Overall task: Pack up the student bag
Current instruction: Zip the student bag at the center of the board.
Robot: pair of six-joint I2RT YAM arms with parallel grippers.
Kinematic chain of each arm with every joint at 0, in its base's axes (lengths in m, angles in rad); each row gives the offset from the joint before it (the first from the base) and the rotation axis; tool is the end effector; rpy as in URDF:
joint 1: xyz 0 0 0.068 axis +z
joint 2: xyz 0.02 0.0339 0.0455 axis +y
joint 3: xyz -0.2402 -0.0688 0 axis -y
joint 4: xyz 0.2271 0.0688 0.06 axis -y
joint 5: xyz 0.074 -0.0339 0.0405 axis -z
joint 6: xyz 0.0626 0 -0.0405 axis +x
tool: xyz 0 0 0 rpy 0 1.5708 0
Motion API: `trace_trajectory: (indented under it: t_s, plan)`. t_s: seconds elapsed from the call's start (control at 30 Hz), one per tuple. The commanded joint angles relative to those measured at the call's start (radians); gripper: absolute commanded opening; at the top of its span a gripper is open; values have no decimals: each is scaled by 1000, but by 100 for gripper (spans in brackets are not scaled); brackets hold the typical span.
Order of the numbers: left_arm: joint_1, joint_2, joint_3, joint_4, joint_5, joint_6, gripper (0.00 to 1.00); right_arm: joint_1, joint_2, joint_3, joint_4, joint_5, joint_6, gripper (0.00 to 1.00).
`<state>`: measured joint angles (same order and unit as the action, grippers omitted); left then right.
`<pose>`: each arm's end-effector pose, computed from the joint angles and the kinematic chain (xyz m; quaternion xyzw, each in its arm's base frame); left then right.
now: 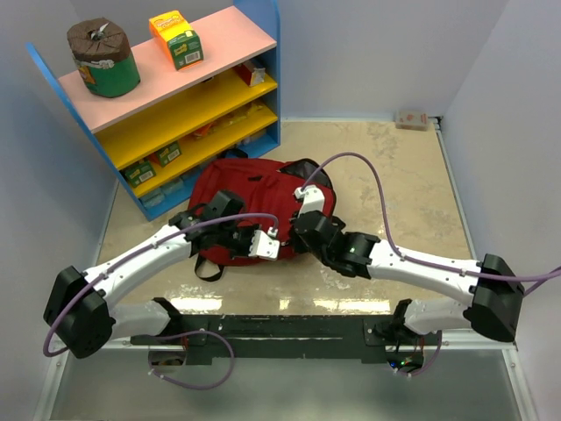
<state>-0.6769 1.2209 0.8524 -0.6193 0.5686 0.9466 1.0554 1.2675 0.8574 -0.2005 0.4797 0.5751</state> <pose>0.1667 -0.1772 0.2075 0.7225 0.5743 -0.2291 0.3095 0.1664 0.2351 0.2329 -0.0983 0.8629 0.1821 0.4610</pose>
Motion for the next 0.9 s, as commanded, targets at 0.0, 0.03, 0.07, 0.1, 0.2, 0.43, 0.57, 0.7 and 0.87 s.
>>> trace_trajectory:
  t_s: [0.0, 0.03, 0.07, 0.1, 0.2, 0.43, 0.57, 0.7, 0.87]
  plan:
    - [-13, -50, 19, -181, -61, -11, 0, -38, -71, 69, -137, 213, -92, 0]
    - [-15, -57, 14, -180, -67, -18, 0, -38, -77, 74, -148, 230, -102, 0]
    - [-18, -63, 11, -175, -82, -32, 0, -38, -80, 77, -160, 238, -109, 0]
    - [-21, -72, 10, -160, -93, -43, 0, -38, -92, 87, -187, 244, -112, 0]
    - [-23, -77, 7, -131, -144, -86, 0, -38, -134, 89, -182, 167, -130, 0]
    - [-26, -46, 43, -100, -159, -183, 0, 115, -233, 37, -97, 106, -124, 0]
    - [-26, -84, 27, -125, -121, -157, 0, 138, -270, 42, -209, 201, -112, 0]
    - [-35, -144, 25, -189, -87, -115, 0, 134, -315, 14, -252, 345, -142, 0]
    - [-67, -198, 28, -296, -105, -68, 0, 110, -298, 25, -230, 370, -173, 0]
